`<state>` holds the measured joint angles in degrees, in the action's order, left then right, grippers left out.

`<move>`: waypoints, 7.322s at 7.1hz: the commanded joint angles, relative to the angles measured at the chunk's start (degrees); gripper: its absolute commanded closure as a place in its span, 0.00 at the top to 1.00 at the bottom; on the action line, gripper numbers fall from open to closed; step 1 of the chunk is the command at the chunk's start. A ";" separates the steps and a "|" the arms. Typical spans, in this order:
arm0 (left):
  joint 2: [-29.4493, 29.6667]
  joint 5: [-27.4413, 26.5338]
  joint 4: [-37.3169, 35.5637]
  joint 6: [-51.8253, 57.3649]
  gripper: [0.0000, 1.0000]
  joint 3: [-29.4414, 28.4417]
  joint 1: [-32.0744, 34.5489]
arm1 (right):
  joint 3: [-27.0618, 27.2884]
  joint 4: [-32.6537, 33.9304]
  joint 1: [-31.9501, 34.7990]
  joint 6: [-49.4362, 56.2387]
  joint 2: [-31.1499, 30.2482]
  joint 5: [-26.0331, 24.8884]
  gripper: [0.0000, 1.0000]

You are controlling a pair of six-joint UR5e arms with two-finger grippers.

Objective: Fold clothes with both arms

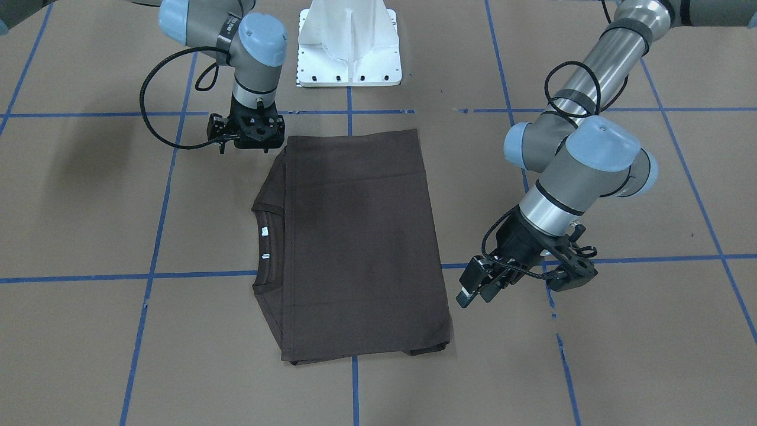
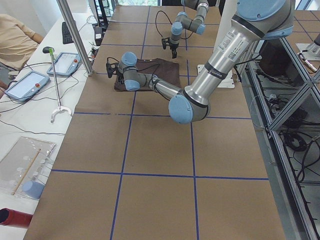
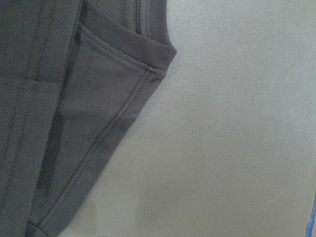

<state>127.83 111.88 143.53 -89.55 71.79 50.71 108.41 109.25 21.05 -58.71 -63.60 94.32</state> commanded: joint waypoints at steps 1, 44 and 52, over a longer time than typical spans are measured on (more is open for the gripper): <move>-0.04 0.00 -0.09 -0.80 0.65 1.68 0.00 | 0.04 -3.58 1.71 -5.92 2.07 -0.10 1.00; -19.37 -15.30 -34.80 -26.91 0.00 39.64 -37.09 | 5.49 -30.68 -4.26 -58.09 -6.80 -1.59 0.00; -20.89 -14.24 -46.76 -22.66 0.00 60.25 -33.71 | 19.08 -8.35 -2.72 -56.80 0.90 -1.51 0.00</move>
<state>104.73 97.56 97.00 -117.82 134.21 12.05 132.81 100.25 14.24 -117.40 -67.13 92.79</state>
